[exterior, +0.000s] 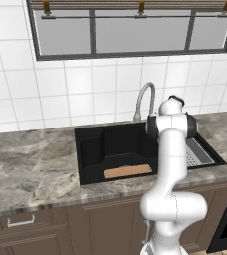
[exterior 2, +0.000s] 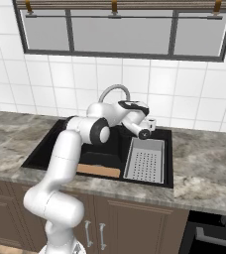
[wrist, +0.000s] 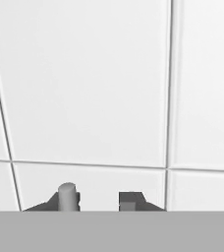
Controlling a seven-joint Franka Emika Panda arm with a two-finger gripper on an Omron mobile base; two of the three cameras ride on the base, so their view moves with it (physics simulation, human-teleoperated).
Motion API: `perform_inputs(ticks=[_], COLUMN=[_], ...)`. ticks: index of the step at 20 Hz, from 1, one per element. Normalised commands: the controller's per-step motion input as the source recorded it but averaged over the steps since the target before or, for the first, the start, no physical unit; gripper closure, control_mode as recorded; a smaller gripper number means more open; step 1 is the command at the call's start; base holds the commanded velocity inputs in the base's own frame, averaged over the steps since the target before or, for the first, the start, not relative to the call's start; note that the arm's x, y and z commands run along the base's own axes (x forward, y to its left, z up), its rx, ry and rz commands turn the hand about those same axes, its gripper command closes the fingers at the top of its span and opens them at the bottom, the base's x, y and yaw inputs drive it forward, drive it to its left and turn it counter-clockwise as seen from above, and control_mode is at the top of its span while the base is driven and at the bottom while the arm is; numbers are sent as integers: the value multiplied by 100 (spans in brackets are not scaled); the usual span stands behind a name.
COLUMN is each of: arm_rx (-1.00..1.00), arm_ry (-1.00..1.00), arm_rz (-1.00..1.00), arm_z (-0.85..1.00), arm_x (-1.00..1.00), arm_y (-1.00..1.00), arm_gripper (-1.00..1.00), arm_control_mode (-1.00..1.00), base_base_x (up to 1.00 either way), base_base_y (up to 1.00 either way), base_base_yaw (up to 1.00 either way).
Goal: Turn on the sink faucet with hot water and rinse the cutting board for ten seconds, then turn off the faucet. Push the cutting board to reach the water if necessary.
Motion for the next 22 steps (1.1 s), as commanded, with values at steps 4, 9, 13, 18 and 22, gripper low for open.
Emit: perform_inputs(ticks=[4,9,13,18,22], arm_rx=[0,0,0,0,0], arm_ry=[0,0,0,0,0], arm_rz=[0,0,0,0,0], arm_z=[0,0,0,0,0], arm_x=[0,0,0,0,0], arm_y=[0,0,-8,-31,-41], arm_gripper=[100,100,100,100,100], arm_control_mode=[-100,-100,-100,-100,-100], base_base_x=[0,0,0,0,0], base_base_y=[0,0,0,0,0], base_base_yaw=[0,0,0,0,0])
